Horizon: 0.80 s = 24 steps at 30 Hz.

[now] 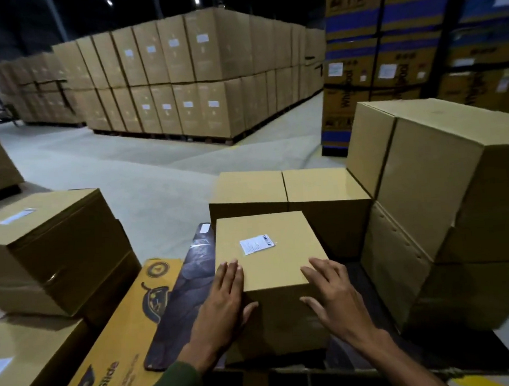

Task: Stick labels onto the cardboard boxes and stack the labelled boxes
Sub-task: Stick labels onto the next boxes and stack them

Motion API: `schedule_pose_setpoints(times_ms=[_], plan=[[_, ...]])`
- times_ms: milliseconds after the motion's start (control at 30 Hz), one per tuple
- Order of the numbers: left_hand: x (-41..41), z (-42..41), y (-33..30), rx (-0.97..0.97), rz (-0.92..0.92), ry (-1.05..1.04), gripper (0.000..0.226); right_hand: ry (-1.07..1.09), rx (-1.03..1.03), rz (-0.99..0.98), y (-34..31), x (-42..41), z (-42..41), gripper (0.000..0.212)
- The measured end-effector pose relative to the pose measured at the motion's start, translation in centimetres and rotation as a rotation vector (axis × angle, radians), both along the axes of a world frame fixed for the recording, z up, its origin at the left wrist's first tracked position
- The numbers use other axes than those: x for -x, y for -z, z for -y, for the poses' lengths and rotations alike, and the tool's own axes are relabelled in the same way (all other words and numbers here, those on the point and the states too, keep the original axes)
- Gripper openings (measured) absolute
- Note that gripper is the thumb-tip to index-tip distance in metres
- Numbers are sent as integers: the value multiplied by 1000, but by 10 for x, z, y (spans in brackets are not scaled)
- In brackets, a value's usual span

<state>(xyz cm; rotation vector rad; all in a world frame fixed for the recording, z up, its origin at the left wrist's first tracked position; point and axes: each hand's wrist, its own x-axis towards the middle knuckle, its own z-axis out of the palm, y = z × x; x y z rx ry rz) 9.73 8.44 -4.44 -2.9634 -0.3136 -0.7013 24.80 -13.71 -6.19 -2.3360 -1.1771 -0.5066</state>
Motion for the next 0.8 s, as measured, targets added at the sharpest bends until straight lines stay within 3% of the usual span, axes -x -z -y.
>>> schedule_pose_setpoints(times_ms=[167,367,600,800], plan=[[-5,-8,0,50,-32,-68,79,-16,31,-41,-9,-3,-6,55],[-7,-9,10,163,26,-65,66,20,14,-75,-28,-19,-20,48],[-7,-14,17,121,56,-54,57,-161,139,-190,-76,-60,-94,33],[-8,-13,19,111,67,-74,58,-269,440,-318,-93,-80,-151,63]])
